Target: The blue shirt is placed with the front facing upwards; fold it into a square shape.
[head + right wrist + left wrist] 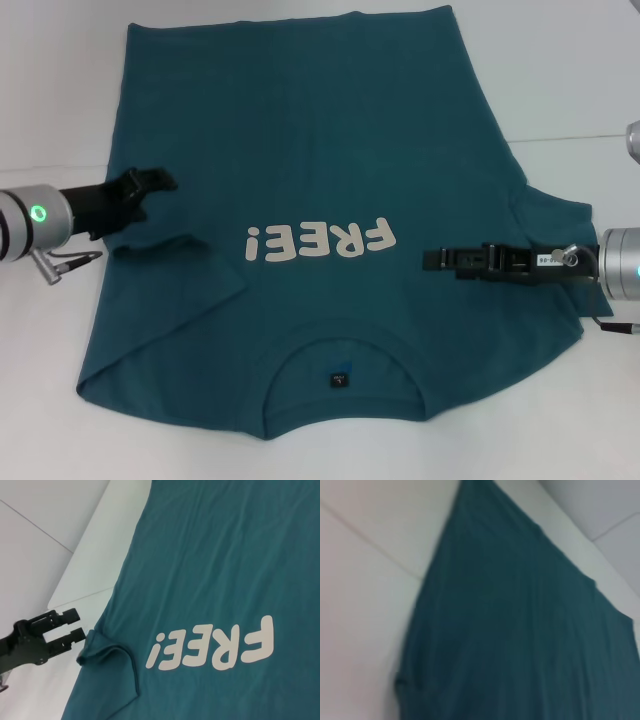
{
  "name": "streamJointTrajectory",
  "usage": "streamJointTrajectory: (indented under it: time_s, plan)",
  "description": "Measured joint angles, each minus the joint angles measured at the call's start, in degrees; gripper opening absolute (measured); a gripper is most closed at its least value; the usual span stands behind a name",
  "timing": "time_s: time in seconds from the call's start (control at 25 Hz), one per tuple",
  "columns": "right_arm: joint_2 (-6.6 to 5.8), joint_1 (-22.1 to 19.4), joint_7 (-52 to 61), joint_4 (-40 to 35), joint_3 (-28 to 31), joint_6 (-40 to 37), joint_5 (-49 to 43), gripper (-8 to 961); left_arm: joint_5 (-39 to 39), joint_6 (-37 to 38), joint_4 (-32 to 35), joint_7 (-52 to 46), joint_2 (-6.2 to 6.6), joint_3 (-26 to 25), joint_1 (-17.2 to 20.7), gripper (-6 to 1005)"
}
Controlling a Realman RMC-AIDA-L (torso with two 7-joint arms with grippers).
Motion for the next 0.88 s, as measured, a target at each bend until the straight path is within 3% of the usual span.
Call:
streamJointTrajectory:
  time_s: [0.48, 0.88]
  plan:
    - [0.00, 0.01, -0.17, 0.00, 0.11, 0.00, 0.06, 739, 0.00, 1.03, 1.70, -2.31, 0.42, -0.24, 4.96, 677]
    - [0.00, -0.08, -0.26, 0.00, 0.56, 0.00, 0.06, 737, 0.34, 0.93, 1.24, -3.14, 0.35, 0.19, 5.15, 677]
